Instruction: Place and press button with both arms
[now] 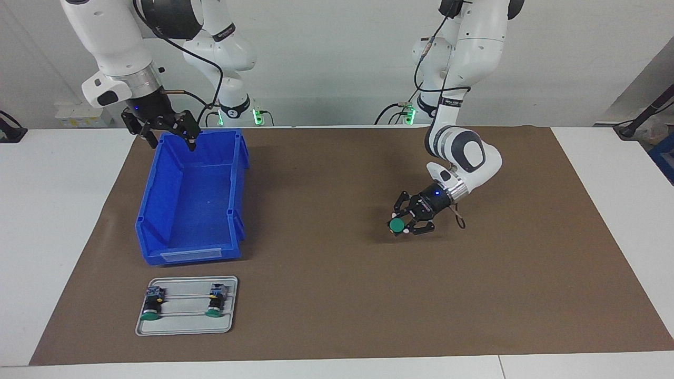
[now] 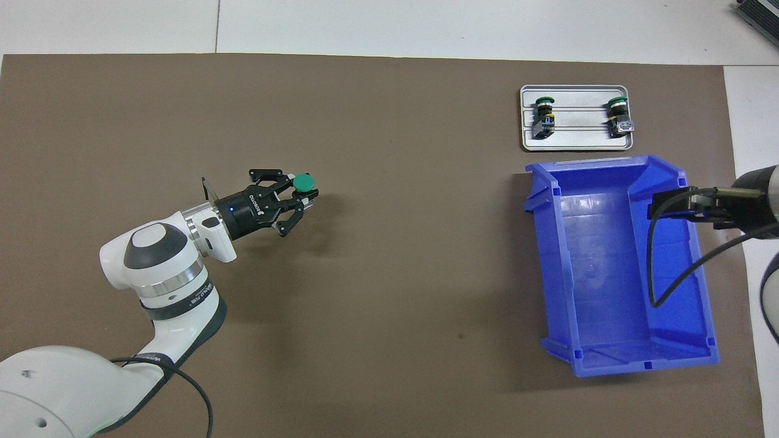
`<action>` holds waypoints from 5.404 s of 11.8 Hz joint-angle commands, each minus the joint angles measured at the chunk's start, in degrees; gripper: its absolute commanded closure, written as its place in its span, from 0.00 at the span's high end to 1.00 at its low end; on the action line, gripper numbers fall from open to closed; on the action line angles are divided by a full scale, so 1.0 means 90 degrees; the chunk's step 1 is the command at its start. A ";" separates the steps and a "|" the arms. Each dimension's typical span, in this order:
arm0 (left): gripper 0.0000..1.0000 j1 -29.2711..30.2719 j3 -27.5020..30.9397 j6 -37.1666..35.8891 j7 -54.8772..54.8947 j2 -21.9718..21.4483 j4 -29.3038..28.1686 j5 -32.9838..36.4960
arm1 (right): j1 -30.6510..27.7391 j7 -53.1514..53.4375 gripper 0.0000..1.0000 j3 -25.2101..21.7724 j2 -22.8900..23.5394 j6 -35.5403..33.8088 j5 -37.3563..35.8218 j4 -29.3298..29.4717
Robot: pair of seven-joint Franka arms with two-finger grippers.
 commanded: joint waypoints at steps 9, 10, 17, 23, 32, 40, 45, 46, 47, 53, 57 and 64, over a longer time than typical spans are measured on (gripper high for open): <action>1.00 0.0194 -0.0015 -0.0245 0.0941 -0.0378 -0.0703 -0.0558 | -0.0054 -0.0172 1.00 0.0019 -0.0100 0.0056 0.0185 -0.0075; 1.00 0.0204 -0.0015 -0.0255 0.0931 -0.0378 -0.0703 -0.0558 | -0.0054 -0.0172 1.00 0.0019 -0.0100 0.0056 0.0185 -0.0075; 1.00 0.0867 -0.0006 -0.0421 -0.0219 -0.0388 -0.0449 0.1448 | -0.0064 -0.0172 1.00 0.0019 -0.0100 0.0056 0.0185 -0.0075; 1.00 0.1483 0.0004 -0.1046 -0.2365 -0.0388 0.0253 0.3558 | -0.0064 -0.0172 1.00 0.0009 -0.0100 0.0056 0.0185 -0.0075; 0.83 0.0890 -0.0015 -0.0569 -0.8671 -0.1393 0.1376 0.7387 | 0.0043 -0.0289 1.00 0.0077 -0.0051 -0.0400 0.0156 0.0177; 0.00 -0.0518 -0.0045 -0.0528 -1.3969 -0.1042 0.2432 1.1977 | 0.0014 -0.0904 0.99 0.0067 0.0105 -0.1165 0.0117 0.0589; 0.00 -0.1074 -0.0016 -0.0091 -1.4985 -0.0370 0.2471 1.2088 | 0.0034 -0.0885 0.99 0.0038 0.0047 -0.1272 0.0058 0.0589; 0.00 -0.1094 -0.0025 0.0037 -1.5007 -0.0252 0.2471 1.2088 | 0.0043 -0.0837 0.99 0.0057 0.0037 -0.1263 0.0029 0.0579; 0.00 -0.1153 -0.0015 0.0048 -1.5036 -0.0068 0.2490 1.2088 | 0.0072 -0.0788 0.99 0.0077 0.0037 -0.1175 -0.0155 0.0579; 0.00 -0.1290 0.0014 -0.0048 -1.5310 0.0199 0.2607 1.2586 | -0.0044 -0.0739 0.97 0.0048 0.0095 -0.1097 -0.0274 0.0520; 0.00 -0.1261 0.0043 -0.0634 -1.5339 -0.0533 0.2608 1.2586 | -0.0103 -0.0729 0.97 0.0058 0.0105 -0.1028 -0.0274 0.0511; 1.00 -0.0637 0.0141 -0.1738 -1.5417 -0.1237 0.2578 1.2577 | -0.0074 -0.0339 1.00 0.0067 0.0096 -0.1038 -0.0196 0.0501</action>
